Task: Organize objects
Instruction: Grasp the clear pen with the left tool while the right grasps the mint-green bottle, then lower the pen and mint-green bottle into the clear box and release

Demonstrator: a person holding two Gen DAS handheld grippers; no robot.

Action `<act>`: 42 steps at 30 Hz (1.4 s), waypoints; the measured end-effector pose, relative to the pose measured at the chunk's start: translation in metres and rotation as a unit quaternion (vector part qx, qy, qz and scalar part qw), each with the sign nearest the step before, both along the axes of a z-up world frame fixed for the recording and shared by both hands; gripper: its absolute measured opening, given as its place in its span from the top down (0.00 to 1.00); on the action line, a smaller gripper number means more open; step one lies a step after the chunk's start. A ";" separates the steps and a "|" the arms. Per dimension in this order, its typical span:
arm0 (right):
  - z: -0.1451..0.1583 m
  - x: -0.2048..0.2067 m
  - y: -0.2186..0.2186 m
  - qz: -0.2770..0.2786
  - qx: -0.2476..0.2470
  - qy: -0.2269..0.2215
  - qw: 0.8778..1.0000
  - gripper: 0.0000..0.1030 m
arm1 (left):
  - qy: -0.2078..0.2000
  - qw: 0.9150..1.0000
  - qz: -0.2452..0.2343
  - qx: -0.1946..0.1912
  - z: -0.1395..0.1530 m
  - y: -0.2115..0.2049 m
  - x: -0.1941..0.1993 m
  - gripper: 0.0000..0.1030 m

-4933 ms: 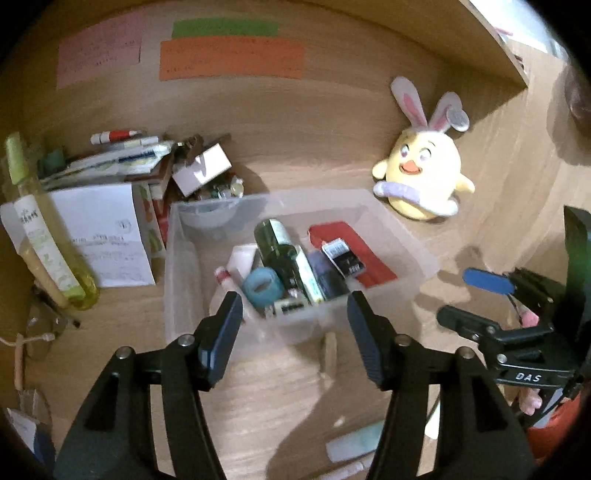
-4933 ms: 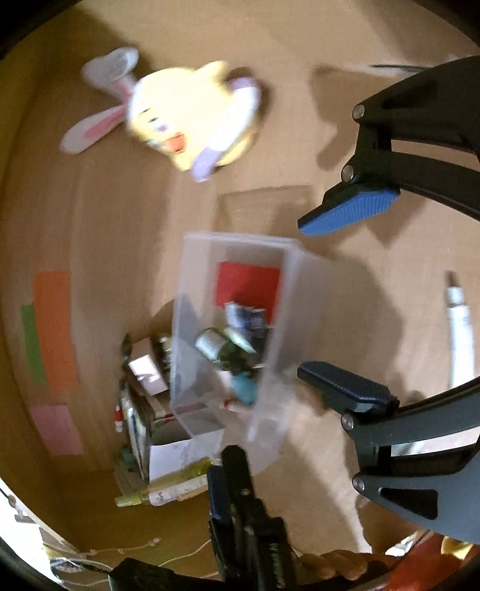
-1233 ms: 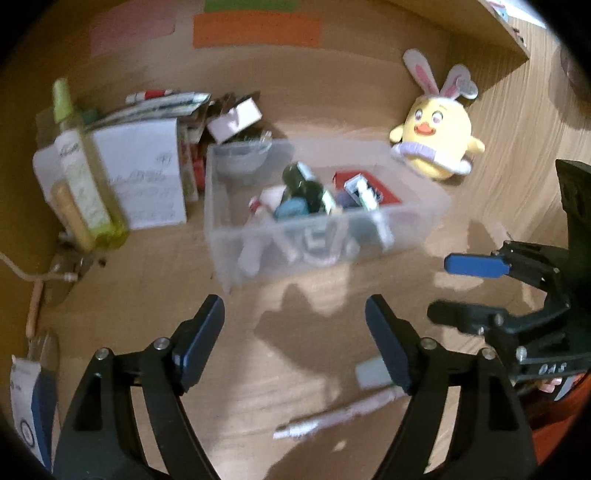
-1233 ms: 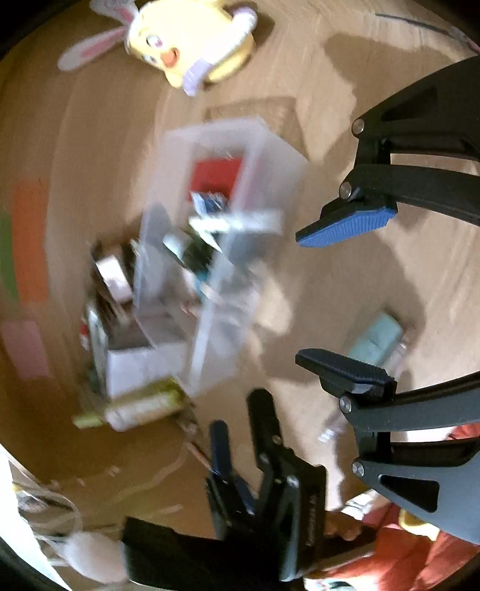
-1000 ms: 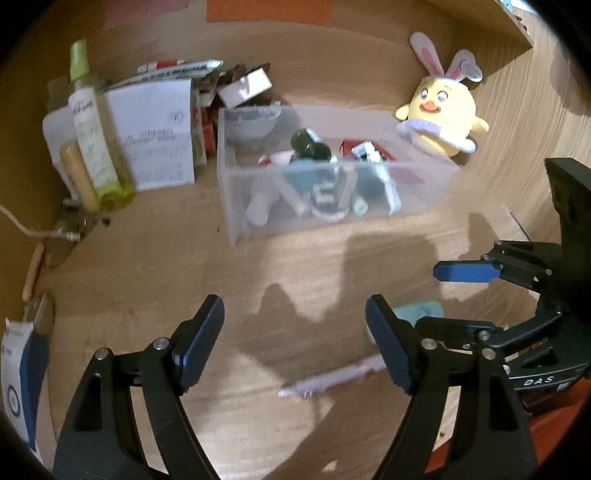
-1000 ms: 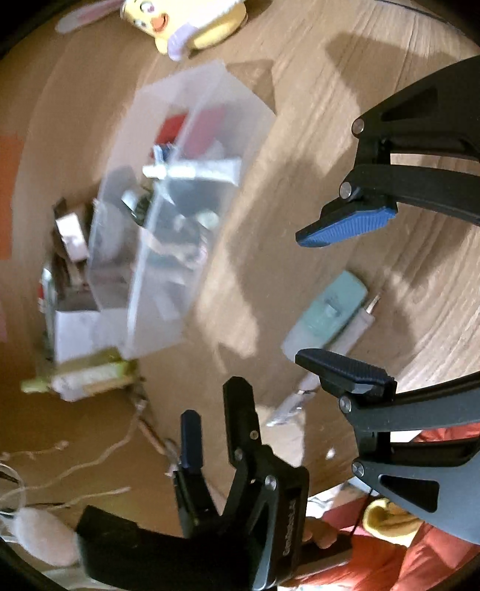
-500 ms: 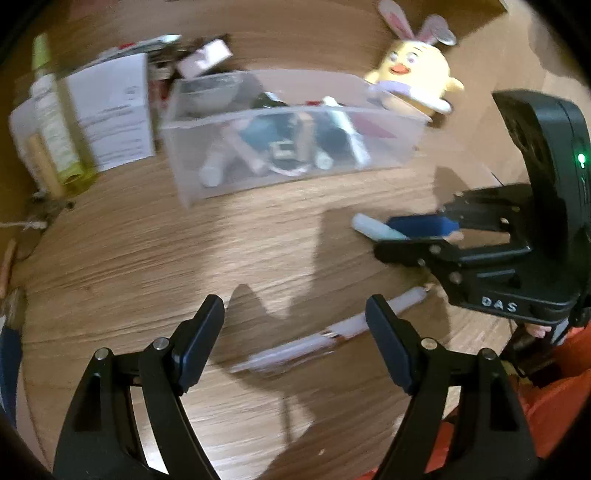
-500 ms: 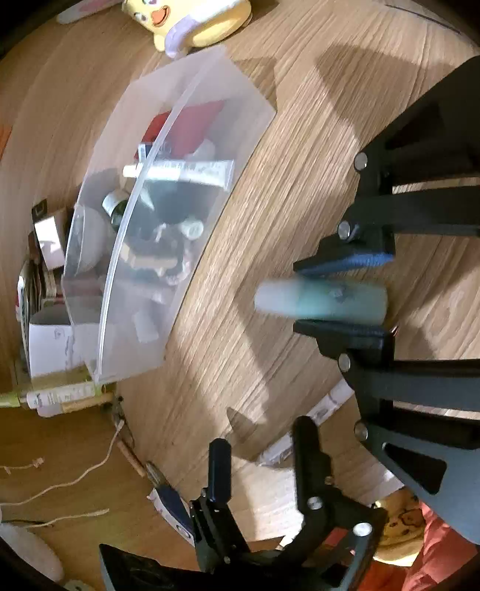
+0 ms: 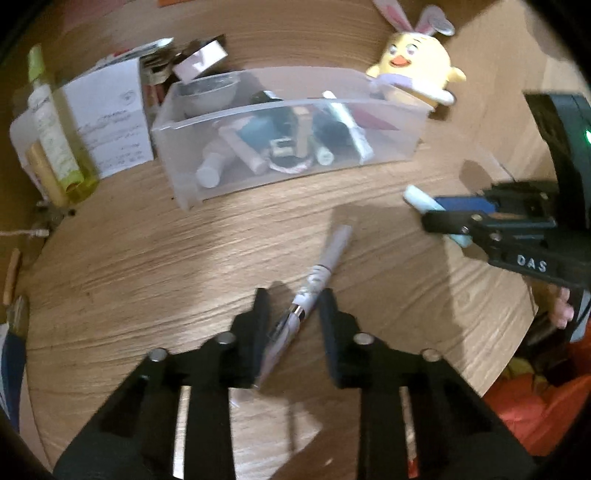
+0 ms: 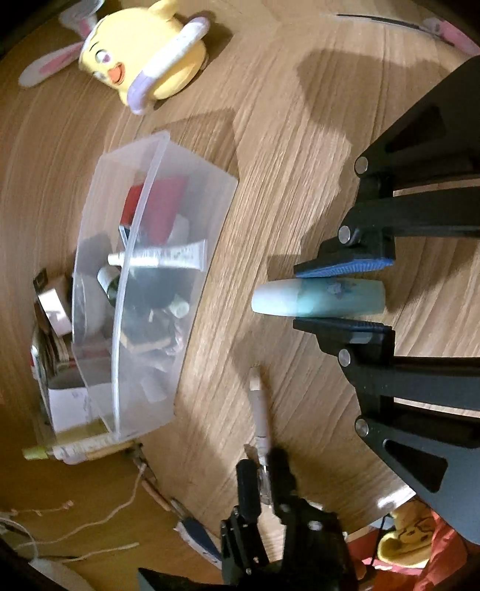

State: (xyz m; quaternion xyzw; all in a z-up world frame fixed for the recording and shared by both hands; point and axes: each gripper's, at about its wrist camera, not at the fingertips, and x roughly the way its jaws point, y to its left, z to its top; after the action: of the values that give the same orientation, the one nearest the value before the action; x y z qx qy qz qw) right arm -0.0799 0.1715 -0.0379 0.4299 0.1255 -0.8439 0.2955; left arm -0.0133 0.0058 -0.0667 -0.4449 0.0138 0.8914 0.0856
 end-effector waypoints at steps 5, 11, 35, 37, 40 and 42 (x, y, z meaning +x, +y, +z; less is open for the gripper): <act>0.005 0.003 0.002 -0.007 -0.020 0.000 1.000 0.86 | 0.003 1.000 0.005 0.010 0.002 -0.002 -0.004 0.90; 0.013 0.003 0.005 -0.012 -0.043 0.004 0.999 0.86 | 0.054 0.998 0.010 0.012 0.027 -0.002 0.004 0.90; 0.101 -0.040 -0.013 -0.018 -0.125 0.102 0.987 0.86 | 0.150 0.985 0.039 0.071 0.111 -0.014 -0.065 0.90; 0.106 -0.048 -0.019 -0.015 -0.121 0.109 0.986 0.86 | 0.150 0.986 0.042 0.067 0.114 -0.013 -0.077 0.90; 0.111 -0.060 -0.027 -0.016 -0.121 0.113 0.986 0.86 | 0.145 0.986 0.049 0.070 0.115 -0.015 -0.093 0.90; 0.112 -0.068 -0.033 -0.017 -0.117 0.117 0.986 0.86 | 0.140 0.986 0.055 0.068 0.114 -0.015 -0.105 0.90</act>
State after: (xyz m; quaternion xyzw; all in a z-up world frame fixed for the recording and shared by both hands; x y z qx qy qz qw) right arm -0.1483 0.1390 0.0738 0.2928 0.0521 -0.9020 0.3129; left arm -0.1179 -0.0093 0.0475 -0.3089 -0.0598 0.9471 0.0633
